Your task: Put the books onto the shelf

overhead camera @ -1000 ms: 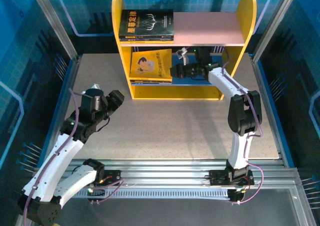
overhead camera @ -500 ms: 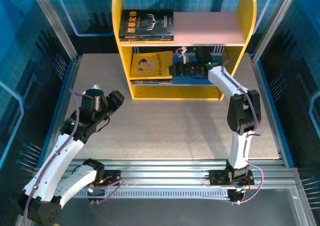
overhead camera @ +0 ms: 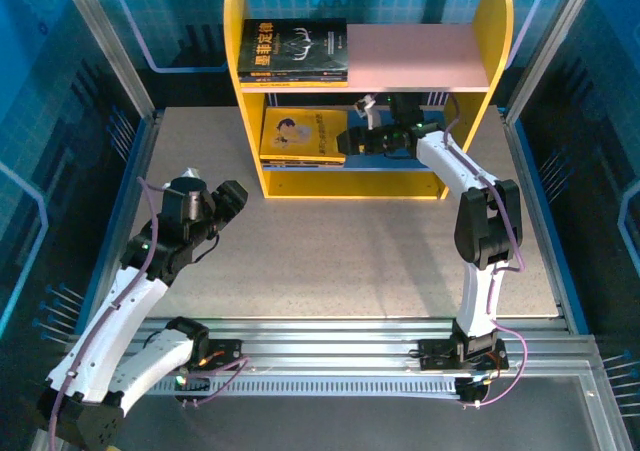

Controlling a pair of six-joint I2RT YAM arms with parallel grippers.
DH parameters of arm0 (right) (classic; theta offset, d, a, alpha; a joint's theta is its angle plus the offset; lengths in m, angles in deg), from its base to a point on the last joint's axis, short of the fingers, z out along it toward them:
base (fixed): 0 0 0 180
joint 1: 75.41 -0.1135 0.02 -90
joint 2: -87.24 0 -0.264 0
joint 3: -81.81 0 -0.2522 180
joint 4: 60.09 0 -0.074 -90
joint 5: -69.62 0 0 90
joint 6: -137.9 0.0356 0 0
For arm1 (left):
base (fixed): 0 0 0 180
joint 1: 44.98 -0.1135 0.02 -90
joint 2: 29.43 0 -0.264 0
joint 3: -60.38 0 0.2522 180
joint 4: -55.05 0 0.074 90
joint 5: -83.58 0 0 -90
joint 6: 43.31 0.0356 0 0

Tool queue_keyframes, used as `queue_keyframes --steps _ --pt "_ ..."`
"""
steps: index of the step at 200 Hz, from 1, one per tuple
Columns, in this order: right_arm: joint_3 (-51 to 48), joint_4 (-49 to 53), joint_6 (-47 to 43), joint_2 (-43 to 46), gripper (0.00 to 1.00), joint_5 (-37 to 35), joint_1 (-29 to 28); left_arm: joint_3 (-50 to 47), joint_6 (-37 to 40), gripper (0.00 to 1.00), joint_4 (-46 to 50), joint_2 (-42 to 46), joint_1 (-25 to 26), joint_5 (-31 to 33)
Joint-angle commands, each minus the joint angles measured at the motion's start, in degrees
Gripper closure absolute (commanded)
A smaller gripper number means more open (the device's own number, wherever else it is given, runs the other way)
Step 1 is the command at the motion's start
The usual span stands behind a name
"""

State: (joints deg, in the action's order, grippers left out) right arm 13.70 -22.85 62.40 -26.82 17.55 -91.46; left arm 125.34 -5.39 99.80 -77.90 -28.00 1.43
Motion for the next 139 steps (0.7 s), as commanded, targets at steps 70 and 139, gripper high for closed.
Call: queue_keyframes --steps 70,139 --pt "1.3 1.1 0.1 0.4 0.30 -1.4 1.6 -0.7 1.6 0.36 -0.7 0.4 -1.0 -1.1" --pt "3.5 1.9 0.3 -1.4 0.27 0.8 0.7 -0.7 1.8 0.36 -0.7 0.6 -1.5 -1.7"
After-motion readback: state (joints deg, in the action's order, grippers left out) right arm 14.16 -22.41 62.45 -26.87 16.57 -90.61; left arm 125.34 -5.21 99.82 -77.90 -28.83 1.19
